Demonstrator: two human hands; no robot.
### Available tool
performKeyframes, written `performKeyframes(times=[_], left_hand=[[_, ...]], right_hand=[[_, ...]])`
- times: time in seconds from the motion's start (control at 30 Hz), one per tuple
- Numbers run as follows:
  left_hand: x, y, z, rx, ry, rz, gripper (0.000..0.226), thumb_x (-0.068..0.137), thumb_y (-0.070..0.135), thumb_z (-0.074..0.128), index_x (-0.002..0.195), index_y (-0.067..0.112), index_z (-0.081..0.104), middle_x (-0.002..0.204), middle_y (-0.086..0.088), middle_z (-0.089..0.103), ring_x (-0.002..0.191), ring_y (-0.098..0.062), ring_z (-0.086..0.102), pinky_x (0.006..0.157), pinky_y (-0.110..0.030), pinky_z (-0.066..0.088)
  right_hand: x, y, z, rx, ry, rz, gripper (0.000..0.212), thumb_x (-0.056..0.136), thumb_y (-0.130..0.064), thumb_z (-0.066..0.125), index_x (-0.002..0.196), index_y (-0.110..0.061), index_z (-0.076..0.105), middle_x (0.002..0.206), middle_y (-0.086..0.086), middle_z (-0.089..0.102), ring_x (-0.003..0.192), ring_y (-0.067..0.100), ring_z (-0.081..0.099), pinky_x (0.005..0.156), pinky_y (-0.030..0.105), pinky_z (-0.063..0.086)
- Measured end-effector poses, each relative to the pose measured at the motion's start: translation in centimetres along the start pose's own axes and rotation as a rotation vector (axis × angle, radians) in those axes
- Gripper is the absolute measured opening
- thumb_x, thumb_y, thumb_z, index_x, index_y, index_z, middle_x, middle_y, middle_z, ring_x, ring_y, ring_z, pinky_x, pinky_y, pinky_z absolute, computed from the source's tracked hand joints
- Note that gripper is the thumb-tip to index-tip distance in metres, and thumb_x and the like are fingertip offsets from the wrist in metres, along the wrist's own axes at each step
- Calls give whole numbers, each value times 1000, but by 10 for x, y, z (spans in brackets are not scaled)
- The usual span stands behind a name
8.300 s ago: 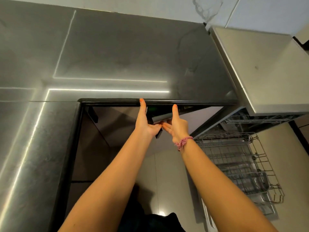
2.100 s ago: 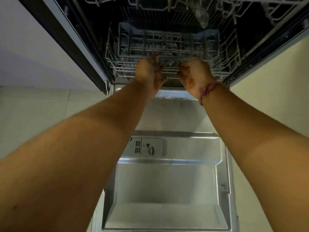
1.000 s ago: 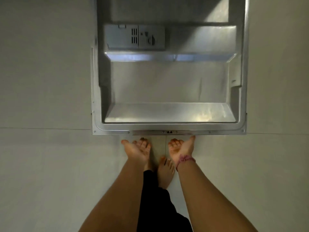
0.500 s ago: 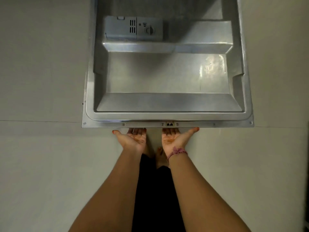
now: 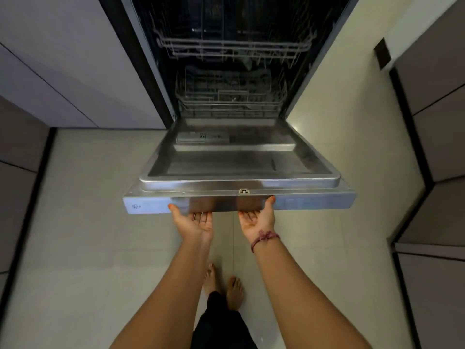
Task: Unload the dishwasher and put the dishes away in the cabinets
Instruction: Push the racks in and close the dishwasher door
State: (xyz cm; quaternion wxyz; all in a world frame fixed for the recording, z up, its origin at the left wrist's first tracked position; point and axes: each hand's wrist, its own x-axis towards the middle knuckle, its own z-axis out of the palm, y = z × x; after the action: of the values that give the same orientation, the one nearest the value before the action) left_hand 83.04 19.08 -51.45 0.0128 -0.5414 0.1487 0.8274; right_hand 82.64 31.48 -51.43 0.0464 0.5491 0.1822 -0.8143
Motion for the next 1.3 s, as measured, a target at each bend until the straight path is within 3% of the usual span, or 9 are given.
performKeyframes(times=[0.3, 0.53, 0.67, 0.8, 0.9, 0.97, 1.07, 1.2, 1.3], left_hand=[[-55, 47, 126, 171, -85, 51, 68, 88, 51, 57, 138, 7, 42, 134, -13, 51, 120, -26, 53, 104, -35, 43], [-43, 75, 187, 404, -181, -3, 79, 86, 51, 59, 146, 10, 28, 144, -14, 40, 134, -30, 39, 114, -46, 28], [-46, 82, 228, 521, -191, 3, 89, 80, 62, 60, 144, 11, 26, 142, -14, 40, 132, -33, 39, 112, -51, 29], [-48, 94, 278, 596, -253, 24, 102, 65, 79, 58, 141, 16, 33, 142, -11, 42, 131, -32, 41, 111, -56, 29], [-47, 105, 308, 672, -277, 42, 102, 59, 85, 56, 132, 15, 44, 130, -11, 52, 120, -32, 49, 107, -52, 36], [-46, 111, 329, 691, -276, 67, 91, 64, 83, 53, 121, 13, 49, 117, -11, 56, 110, -28, 52, 105, -48, 40], [-43, 119, 353, 674, -271, 74, 81, 68, 79, 55, 113, 12, 53, 116, -11, 58, 107, -27, 54, 104, -44, 42], [-44, 130, 387, 647, -256, 100, 88, 65, 71, 67, 126, 11, 49, 127, -9, 52, 111, -26, 53, 101, -40, 46], [-48, 136, 416, 580, -251, 121, 65, 77, 52, 70, 121, 8, 49, 118, -11, 54, 109, -27, 56, 97, -38, 49]], right_hand=[[-47, -55, 108, -132, -55, -106, 64, 95, -36, 53, 142, 2, 33, 144, 23, 40, 132, 33, 43, 106, 43, 40], [-46, -77, 155, -203, -80, -176, 58, 87, -33, 64, 126, 5, 46, 133, 30, 49, 118, 39, 55, 96, 43, 50], [-47, -91, 180, -255, -72, -209, 48, 85, -34, 67, 113, 3, 52, 124, 29, 56, 103, 37, 63, 81, 38, 54], [-48, -109, 222, -295, -72, -264, 57, 79, -38, 72, 115, 2, 55, 114, 25, 62, 83, 31, 68, 68, 35, 57], [-49, -125, 256, -320, -104, -264, 54, 82, -36, 70, 118, 2, 54, 112, 22, 63, 93, 32, 66, 78, 37, 57], [-50, -134, 280, -319, -109, -273, 42, 84, -33, 69, 106, 1, 57, 107, 23, 63, 94, 33, 66, 86, 39, 55], [-49, -143, 307, -327, -97, -277, 31, 85, -30, 68, 88, 0, 58, 104, 23, 65, 86, 32, 67, 81, 36, 56], [-46, -151, 345, -268, -134, -243, 41, 94, -25, 58, 118, 7, 52, 124, 27, 57, 109, 34, 61, 90, 36, 53], [-46, -153, 378, -293, -175, -267, 67, 90, -45, 58, 134, 3, 41, 132, 22, 50, 111, 35, 59, 93, 40, 51]])
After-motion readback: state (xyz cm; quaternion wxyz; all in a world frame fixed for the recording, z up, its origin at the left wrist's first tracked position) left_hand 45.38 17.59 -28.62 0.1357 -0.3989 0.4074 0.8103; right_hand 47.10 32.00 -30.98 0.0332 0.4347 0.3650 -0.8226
